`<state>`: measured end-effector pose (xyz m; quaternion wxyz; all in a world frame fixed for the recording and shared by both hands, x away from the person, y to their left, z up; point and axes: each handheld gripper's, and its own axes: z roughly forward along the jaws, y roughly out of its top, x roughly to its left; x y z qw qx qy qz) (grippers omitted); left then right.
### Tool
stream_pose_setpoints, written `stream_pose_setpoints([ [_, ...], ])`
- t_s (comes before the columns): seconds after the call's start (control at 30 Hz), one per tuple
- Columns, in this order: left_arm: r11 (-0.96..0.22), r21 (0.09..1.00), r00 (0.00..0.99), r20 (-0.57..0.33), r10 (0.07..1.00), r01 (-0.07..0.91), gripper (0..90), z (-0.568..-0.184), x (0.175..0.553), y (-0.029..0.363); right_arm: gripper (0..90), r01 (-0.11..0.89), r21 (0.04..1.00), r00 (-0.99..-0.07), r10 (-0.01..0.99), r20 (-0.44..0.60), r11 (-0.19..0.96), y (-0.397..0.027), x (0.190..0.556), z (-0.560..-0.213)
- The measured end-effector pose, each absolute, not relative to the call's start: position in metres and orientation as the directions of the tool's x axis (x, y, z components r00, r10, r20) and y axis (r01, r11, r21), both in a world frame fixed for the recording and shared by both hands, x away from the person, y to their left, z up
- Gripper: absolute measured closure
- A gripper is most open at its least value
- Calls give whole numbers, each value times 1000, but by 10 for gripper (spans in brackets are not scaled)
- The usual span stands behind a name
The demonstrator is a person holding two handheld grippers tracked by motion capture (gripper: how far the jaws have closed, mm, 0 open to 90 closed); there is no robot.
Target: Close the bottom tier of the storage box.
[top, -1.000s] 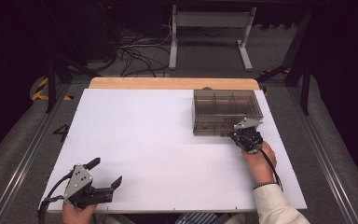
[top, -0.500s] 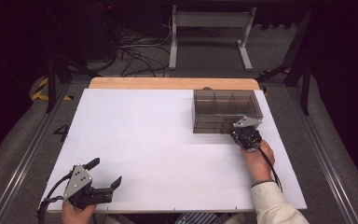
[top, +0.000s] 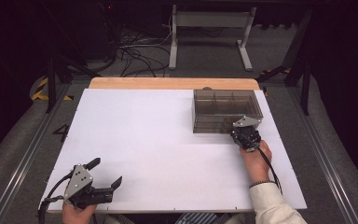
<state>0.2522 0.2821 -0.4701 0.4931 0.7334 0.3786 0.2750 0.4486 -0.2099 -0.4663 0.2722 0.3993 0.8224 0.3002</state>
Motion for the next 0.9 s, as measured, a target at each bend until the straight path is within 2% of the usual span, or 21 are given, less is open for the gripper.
stream_pose_setpoints([
  [0.47, -221, 932, 564, 22, 825, 287, 38, -470, 254, 282, 900, 507, 713, -529, 828, -187, 485, -212, 445, -463],
  [0.9, -221, 934, 577, 19, 816, 281, 39, -469, 258, 280, 867, 481, 743, -542, 824, -165, 466, -224, 418, -439],
])
